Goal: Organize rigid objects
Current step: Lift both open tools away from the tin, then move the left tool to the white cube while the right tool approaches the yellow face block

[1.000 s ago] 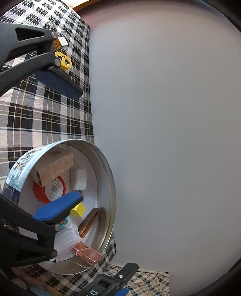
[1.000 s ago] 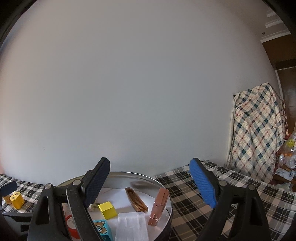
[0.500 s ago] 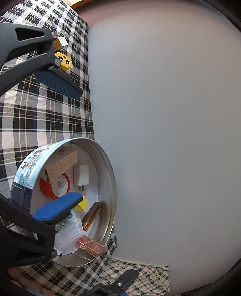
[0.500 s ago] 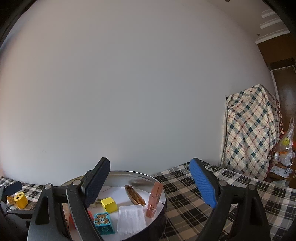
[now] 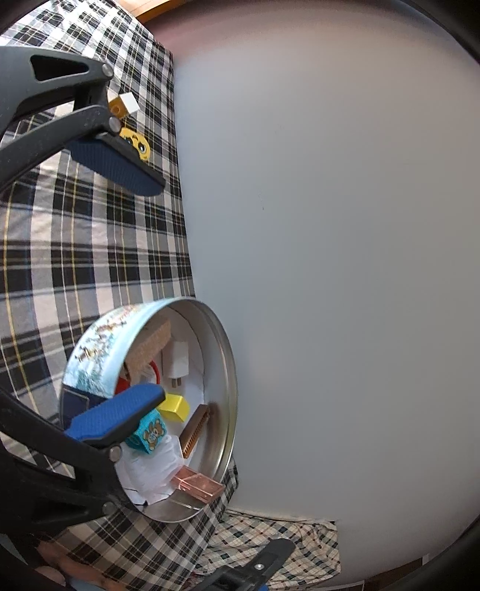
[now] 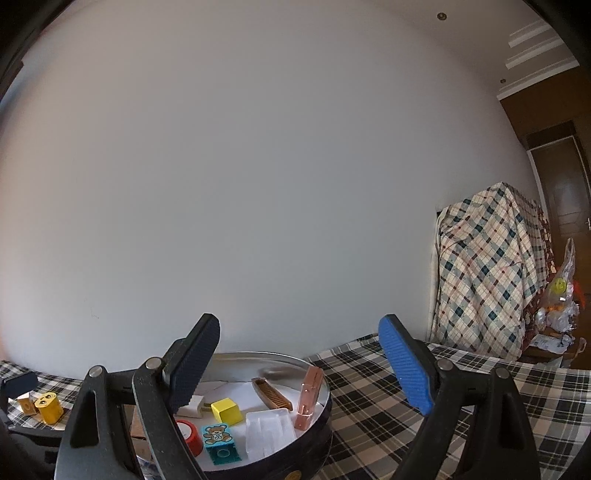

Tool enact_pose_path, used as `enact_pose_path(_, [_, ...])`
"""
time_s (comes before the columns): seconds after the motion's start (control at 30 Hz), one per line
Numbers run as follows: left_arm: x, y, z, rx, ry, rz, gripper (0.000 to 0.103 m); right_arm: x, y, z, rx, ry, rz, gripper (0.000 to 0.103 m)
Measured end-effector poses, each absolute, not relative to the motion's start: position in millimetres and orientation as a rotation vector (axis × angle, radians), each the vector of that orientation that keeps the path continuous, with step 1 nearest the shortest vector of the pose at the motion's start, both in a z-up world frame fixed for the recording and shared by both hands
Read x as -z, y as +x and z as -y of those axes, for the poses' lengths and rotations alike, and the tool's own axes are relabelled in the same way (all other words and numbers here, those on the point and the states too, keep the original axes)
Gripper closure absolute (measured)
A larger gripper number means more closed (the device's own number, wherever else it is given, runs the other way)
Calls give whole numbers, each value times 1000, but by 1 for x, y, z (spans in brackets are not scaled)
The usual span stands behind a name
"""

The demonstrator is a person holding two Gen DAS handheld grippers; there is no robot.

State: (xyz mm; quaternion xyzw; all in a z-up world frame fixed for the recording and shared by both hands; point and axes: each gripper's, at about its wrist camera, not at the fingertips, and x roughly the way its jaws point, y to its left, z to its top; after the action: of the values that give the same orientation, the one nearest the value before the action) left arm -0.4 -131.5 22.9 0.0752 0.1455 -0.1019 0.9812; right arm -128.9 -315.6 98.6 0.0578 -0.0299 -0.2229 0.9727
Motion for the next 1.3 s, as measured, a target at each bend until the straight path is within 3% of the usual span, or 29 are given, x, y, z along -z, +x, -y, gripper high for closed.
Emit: enact_pose_path(1.3, [-28,35,-54,-36,36,-364,1,-89,-28,147,113,179,-144,13])
